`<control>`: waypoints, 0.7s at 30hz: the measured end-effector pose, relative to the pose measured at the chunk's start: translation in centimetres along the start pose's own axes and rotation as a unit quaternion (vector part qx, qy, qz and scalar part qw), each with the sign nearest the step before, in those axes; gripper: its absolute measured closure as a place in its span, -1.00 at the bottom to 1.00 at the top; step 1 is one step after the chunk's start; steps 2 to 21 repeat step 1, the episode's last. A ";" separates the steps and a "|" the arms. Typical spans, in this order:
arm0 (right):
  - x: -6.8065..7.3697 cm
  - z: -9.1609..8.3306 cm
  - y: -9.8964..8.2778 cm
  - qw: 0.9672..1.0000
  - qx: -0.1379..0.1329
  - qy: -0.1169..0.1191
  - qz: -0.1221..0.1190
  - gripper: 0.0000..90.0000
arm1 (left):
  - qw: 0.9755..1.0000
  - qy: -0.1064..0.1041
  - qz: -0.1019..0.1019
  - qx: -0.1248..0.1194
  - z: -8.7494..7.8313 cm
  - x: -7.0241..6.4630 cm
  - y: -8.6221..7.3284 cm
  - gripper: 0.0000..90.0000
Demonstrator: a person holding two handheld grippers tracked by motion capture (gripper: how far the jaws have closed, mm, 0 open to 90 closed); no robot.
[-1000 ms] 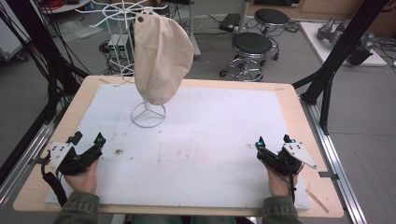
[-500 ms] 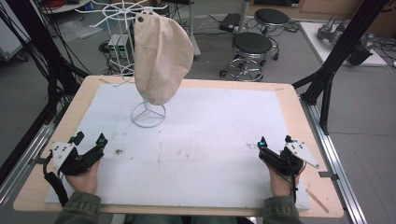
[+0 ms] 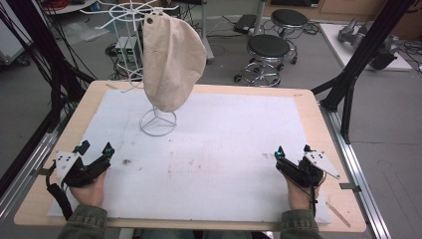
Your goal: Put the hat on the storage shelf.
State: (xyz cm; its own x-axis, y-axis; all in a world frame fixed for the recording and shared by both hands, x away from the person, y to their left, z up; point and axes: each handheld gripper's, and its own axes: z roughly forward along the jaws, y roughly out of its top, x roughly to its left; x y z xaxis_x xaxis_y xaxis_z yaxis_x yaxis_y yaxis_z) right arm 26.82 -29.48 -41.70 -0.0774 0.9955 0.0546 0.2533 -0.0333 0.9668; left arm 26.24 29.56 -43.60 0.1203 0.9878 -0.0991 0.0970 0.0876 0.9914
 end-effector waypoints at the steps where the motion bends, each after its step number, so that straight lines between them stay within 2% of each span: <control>1: 0.0 0.0 0.0 1.000 0.001 0.000 0.000 -0.76 | 1.000 -0.001 0.001 0.000 0.0 0.0 0.0 -0.47; 21: 0.0 0.0 0.0 1.000 0.001 0.000 0.000 -0.76 | 1.000 -0.001 0.001 0.000 0.0 0.0 0.0 -0.47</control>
